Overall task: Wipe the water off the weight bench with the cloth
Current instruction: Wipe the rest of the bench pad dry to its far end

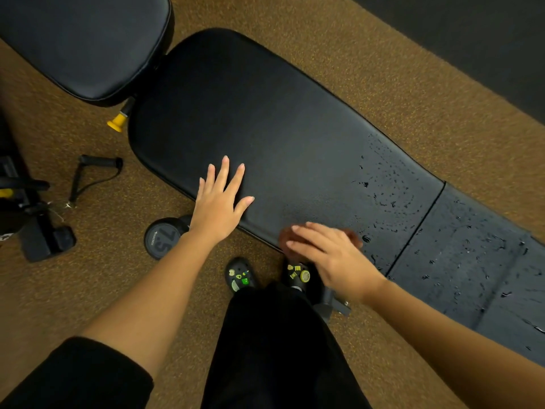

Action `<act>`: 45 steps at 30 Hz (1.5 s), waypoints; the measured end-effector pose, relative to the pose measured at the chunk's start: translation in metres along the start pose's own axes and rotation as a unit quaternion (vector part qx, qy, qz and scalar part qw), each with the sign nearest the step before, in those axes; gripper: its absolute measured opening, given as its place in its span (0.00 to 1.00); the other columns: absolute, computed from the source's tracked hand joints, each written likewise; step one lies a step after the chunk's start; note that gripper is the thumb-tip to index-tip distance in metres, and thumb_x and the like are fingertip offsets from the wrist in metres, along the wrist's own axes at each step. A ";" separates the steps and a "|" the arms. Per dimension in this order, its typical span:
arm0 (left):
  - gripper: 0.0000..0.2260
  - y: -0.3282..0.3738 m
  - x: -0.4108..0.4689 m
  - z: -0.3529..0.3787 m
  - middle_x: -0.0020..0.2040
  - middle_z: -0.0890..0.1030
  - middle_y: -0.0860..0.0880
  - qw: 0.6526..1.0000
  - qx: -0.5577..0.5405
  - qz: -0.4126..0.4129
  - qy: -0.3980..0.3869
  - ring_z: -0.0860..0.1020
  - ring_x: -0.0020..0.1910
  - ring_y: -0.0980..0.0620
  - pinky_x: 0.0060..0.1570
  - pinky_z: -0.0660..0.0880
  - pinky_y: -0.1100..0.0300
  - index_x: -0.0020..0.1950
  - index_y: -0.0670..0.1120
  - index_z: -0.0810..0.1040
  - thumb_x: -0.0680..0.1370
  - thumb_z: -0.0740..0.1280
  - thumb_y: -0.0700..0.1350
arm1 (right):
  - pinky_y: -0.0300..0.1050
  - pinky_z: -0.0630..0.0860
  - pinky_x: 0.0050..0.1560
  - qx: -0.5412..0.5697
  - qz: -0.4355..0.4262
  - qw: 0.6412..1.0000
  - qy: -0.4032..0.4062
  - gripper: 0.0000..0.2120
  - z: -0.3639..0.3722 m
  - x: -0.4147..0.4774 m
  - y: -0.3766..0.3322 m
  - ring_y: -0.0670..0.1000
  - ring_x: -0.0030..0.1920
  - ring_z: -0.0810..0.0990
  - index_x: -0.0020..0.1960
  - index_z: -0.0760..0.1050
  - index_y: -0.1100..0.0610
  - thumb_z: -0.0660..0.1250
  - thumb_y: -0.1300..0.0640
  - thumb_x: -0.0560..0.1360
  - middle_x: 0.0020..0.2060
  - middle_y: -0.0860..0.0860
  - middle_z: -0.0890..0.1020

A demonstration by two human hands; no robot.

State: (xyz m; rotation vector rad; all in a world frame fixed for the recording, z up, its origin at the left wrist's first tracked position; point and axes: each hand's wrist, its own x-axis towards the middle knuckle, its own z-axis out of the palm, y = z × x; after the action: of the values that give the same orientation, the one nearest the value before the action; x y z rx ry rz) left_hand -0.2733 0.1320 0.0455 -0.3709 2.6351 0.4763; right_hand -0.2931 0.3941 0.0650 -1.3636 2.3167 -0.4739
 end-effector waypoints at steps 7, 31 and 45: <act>0.29 0.001 -0.001 0.001 0.77 0.41 0.46 1.000 -0.006 -0.011 -0.008 0.41 0.75 0.42 0.72 0.43 0.46 0.77 0.51 0.45 0.80 0.54 0.56 | 0.56 0.65 0.65 0.018 0.084 0.993 0.080 0.29 -0.003 0.042 0.002 0.63 0.69 0.66 0.66 0.72 0.61 0.68 0.74 0.65 0.67 0.60 0.71; 0.28 0.020 -0.002 -0.007 0.77 0.42 0.46 0.993 -0.110 -0.034 0.001 0.40 0.75 0.42 0.72 0.40 0.47 0.77 0.51 0.50 0.80 0.57 0.54 | 0.54 0.63 0.68 0.037 0.094 0.993 0.065 0.30 0.014 -0.022 -0.015 0.58 0.71 0.62 0.66 0.71 0.59 0.66 0.72 0.65 0.68 0.58 0.70; 0.39 0.102 0.014 -0.003 0.76 0.36 0.46 0.983 0.042 0.145 -0.108 0.38 0.75 0.41 0.72 0.41 0.45 0.77 0.52 0.41 0.75 0.63 0.59 | 0.56 0.63 0.67 0.028 0.238 0.957 0.164 0.24 0.001 -0.010 0.003 0.63 0.69 0.65 0.68 0.69 0.63 0.60 0.69 0.72 0.68 0.62 0.70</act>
State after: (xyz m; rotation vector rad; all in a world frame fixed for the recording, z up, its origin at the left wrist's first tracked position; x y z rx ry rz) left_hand -0.3203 0.2209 0.0694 0.0893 2.4943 0.4642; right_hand -0.2908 0.4039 0.0645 -0.6933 2.7572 -0.6391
